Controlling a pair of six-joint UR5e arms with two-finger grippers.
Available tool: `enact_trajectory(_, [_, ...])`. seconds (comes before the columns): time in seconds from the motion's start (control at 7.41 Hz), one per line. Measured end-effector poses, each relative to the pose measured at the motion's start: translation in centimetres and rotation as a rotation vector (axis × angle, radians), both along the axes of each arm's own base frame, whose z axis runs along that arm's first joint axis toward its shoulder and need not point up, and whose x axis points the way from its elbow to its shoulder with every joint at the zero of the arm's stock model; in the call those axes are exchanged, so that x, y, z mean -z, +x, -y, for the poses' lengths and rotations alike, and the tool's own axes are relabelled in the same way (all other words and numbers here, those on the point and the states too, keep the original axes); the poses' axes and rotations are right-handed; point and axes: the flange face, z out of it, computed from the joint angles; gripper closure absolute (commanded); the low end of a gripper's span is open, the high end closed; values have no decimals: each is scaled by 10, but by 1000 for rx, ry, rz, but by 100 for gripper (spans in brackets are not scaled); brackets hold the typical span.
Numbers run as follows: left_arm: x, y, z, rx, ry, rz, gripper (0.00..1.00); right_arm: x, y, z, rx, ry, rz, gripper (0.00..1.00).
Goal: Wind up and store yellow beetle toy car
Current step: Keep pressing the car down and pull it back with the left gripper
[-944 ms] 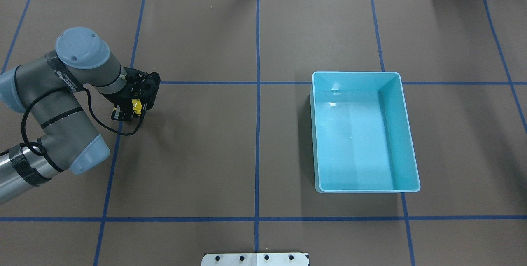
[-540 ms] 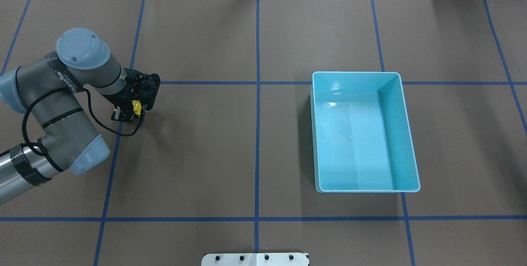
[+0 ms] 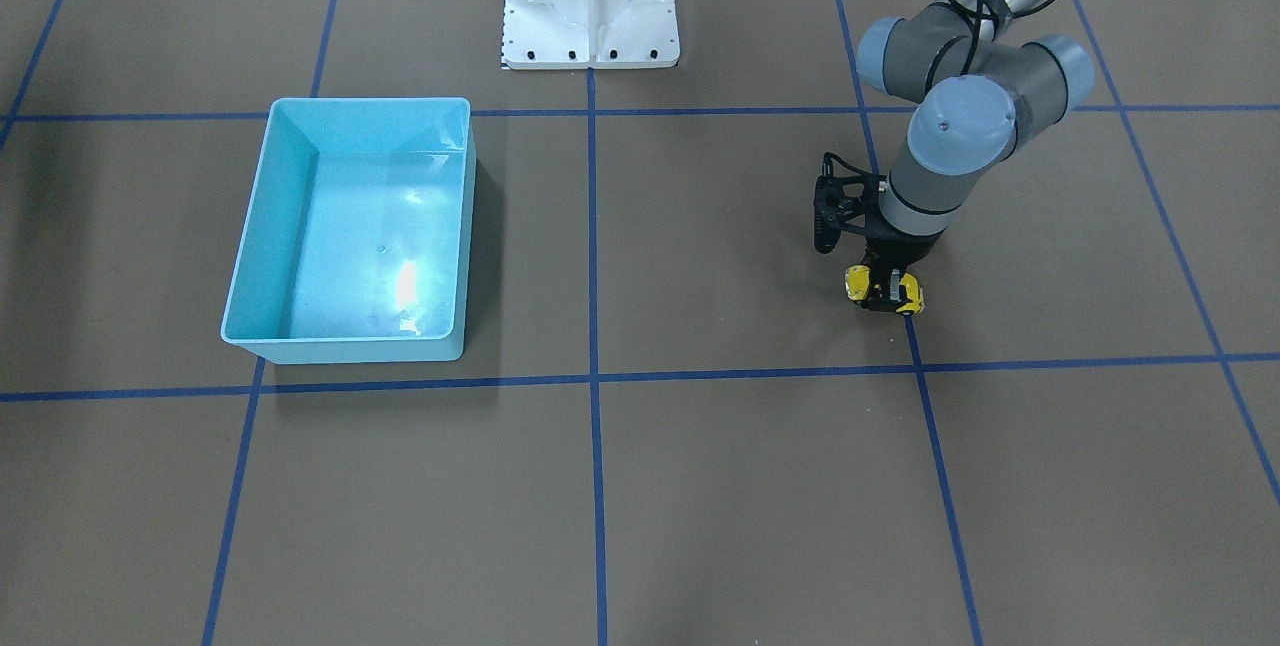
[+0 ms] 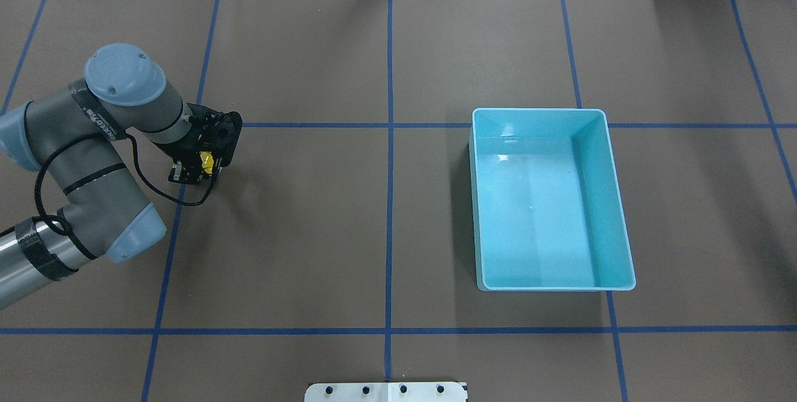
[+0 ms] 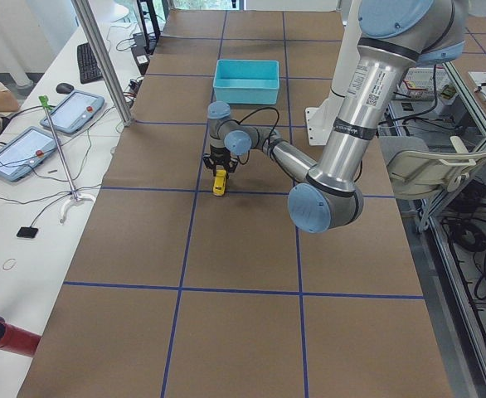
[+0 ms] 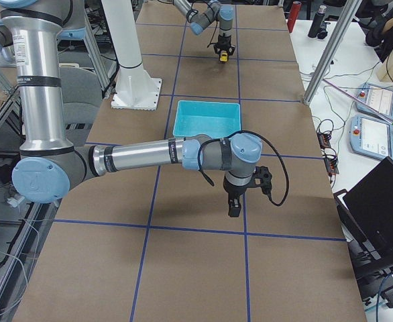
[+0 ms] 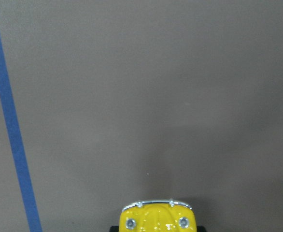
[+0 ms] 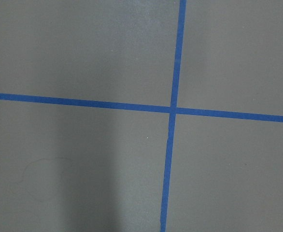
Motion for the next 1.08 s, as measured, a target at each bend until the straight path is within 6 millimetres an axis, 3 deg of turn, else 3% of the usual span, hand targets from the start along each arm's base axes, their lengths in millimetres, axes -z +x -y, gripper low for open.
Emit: enact_trajectory(1.08, [-19,-2,0,-1,-2,-4,100,-29,2,-20,-6,-61,-11,0])
